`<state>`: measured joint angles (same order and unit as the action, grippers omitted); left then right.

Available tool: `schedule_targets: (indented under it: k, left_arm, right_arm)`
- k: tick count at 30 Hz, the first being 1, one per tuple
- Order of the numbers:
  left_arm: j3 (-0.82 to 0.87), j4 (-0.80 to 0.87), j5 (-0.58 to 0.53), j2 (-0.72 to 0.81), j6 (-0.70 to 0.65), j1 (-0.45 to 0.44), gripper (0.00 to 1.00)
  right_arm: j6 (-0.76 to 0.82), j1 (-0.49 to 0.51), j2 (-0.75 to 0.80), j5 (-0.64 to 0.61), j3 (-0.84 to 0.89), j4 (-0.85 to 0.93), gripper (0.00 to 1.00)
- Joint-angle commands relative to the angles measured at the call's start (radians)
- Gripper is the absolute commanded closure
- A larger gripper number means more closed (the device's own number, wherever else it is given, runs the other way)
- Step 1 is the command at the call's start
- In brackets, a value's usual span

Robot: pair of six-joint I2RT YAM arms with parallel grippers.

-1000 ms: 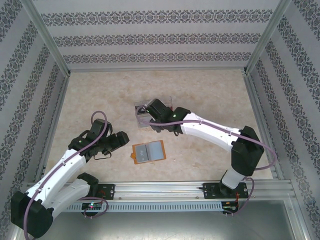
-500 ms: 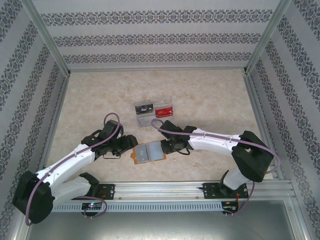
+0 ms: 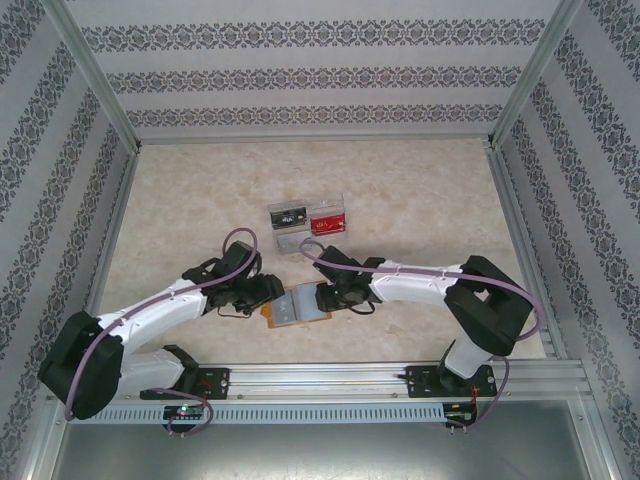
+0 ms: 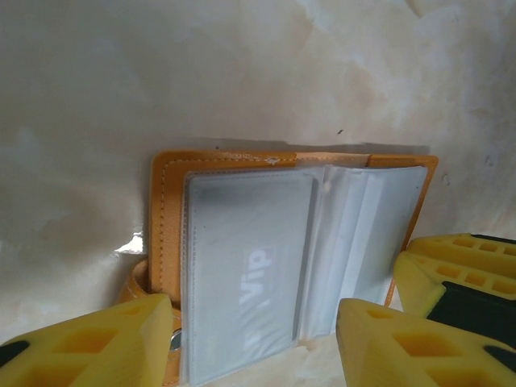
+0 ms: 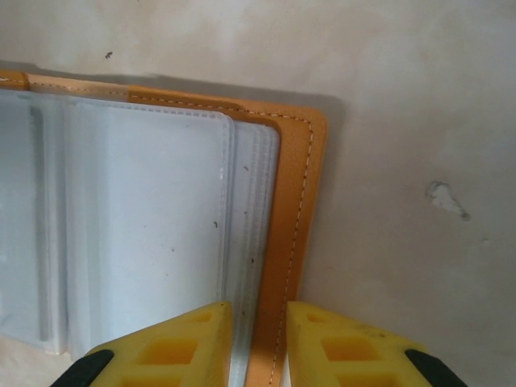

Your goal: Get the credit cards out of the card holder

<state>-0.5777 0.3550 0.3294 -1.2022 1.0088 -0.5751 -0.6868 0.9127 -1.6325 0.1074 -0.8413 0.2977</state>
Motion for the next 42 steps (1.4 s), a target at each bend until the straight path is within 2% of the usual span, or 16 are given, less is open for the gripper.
schedule_targets:
  k: [1,7,18,34,42]
  left_arm:
    - [-0.016,-0.036,0.024,-0.02,-0.009,-0.014,0.46]
    - [-0.019,-0.031,0.027,-0.051,-0.013,-0.016,0.47]
    - [-0.023,0.065,-0.049,-0.049,-0.016,-0.017,0.5]
    - [-0.026,0.045,-0.023,-0.114,-0.023,-0.026,0.5]
    - [-0.031,-0.062,0.045,-0.113,-0.032,-0.036,0.5]
  right_arm:
    - [-0.042,0.02,-0.025,0.036,0.002,-0.029,0.75]
    - [-0.055,0.046,-0.032,0.028,-0.01,-0.037,0.75]
    - [-0.061,0.046,-0.035,0.018,-0.002,-0.031,0.75]
    - [-0.062,0.046,-0.038,0.017,-0.002,-0.035,0.75]
    - [-0.063,0.046,-0.049,0.025,-0.005,-0.038,0.75]
